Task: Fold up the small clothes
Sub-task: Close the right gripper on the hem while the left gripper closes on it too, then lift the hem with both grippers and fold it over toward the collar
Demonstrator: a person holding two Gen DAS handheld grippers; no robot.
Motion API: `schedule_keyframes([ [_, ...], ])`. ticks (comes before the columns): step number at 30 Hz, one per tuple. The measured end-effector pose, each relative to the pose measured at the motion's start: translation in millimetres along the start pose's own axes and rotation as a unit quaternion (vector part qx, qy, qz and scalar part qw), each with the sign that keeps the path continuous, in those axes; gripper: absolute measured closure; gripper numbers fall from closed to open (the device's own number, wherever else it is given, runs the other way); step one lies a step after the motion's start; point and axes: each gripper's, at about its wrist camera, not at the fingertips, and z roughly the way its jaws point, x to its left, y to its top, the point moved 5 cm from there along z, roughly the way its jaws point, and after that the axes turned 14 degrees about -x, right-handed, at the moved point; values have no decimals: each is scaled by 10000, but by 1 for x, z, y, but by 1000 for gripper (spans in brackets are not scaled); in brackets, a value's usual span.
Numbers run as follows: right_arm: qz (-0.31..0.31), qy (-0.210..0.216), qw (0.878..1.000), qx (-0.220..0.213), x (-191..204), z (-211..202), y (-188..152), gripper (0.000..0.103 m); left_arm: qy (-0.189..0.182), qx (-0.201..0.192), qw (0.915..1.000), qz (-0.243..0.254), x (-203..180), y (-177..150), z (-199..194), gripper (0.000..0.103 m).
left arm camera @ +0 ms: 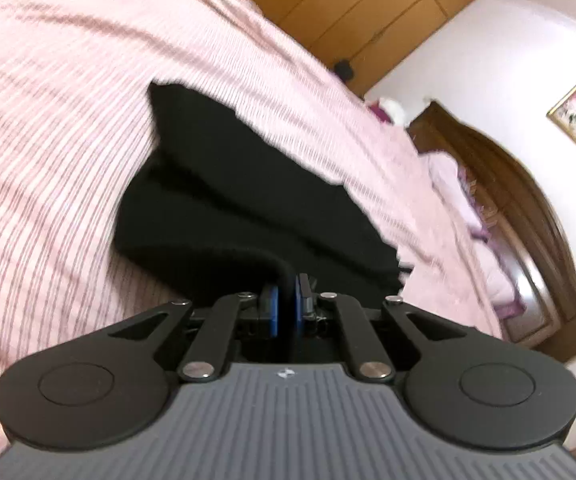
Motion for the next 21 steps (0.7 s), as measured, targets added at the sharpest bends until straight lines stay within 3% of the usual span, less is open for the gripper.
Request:
schedule_keyframes([
  [8, 169, 56, 9986, -493, -6, 59, 32, 94, 311, -977, 9945, 199, -25, 64, 43, 95],
  [11, 95, -44, 9987, -504, -8, 89, 36, 94, 507, -1035, 9929, 278, -28, 78, 66, 95],
  [17, -537, -737, 9958, -28, -26, 142, 20, 93, 978, -638, 9911, 638, -22, 63, 98, 94],
  [21, -950, -1320, 9852, 542, -47, 164, 0, 91, 1127, -162, 9850, 1299, -18, 43, 115, 93],
])
